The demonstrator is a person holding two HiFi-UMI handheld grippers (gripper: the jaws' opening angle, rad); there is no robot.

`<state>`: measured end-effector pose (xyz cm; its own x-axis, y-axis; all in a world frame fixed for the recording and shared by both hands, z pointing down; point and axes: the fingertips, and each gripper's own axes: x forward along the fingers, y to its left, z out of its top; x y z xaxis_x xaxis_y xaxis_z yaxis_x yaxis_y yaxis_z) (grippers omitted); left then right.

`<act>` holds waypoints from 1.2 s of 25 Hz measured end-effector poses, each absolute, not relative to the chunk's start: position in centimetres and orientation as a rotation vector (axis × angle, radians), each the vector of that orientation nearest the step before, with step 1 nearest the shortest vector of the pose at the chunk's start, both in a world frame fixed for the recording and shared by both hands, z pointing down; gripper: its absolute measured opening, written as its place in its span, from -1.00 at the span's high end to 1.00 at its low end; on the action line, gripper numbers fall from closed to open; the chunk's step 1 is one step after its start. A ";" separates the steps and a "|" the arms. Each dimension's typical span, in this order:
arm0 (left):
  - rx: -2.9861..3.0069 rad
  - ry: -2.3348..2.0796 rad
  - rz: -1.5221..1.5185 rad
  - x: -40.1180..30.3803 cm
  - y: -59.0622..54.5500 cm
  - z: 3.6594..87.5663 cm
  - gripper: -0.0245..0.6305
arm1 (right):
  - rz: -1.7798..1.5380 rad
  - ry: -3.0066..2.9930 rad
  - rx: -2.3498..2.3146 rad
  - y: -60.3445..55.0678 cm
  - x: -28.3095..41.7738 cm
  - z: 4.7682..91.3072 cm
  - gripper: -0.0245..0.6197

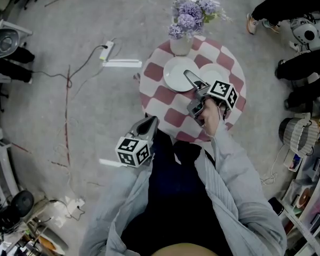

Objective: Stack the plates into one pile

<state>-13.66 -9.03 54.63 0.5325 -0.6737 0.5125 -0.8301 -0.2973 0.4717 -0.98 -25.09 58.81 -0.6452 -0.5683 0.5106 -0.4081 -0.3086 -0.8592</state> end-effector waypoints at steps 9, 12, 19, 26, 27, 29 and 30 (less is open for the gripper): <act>2.088 -1.194 0.288 -12.0 -9.0 54.2 0.88 | -2.037 1.914 -1.141 -21.0 0.8 57.0 -0.86; 2.099 -1.189 0.292 -11.4 -9.0 54.0 0.88 | -1.997 1.898 -1.064 -19.5 2.7 55.9 -0.77; 2.123 -1.165 0.294 -9.8 -9.3 53.9 0.88 | -1.882 1.752 -0.967 -17.0 8.6 55.2 -0.46; 2.151 -1.130 0.312 -8.2 -9.6 53.7 0.88 | -1.811 1.519 -0.976 -15.1 14.6 57.3 -0.31; 2.154 -1.125 0.316 -8.0 -9.6 53.7 0.88 | -1.813 1.505 -0.983 -14.9 15.1 57.7 -0.31; 2.160 -1.117 0.322 -7.6 -9.8 53.6 0.88 | -1.814 1.494 -1.006 -14.7 16.1 58.5 -0.31; 2.162 -1.115 0.323 -7.5 -9.9 53.6 0.88 | -1.813 1.496 -1.018 -14.6 16.5 58.9 -0.31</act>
<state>-7.52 -9.88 53.59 0.6033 -0.6264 0.4937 -0.7932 -0.4069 0.4530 16.49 -14.61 58.85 -0.5461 -0.8144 0.1961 -0.0379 -0.2099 -0.9770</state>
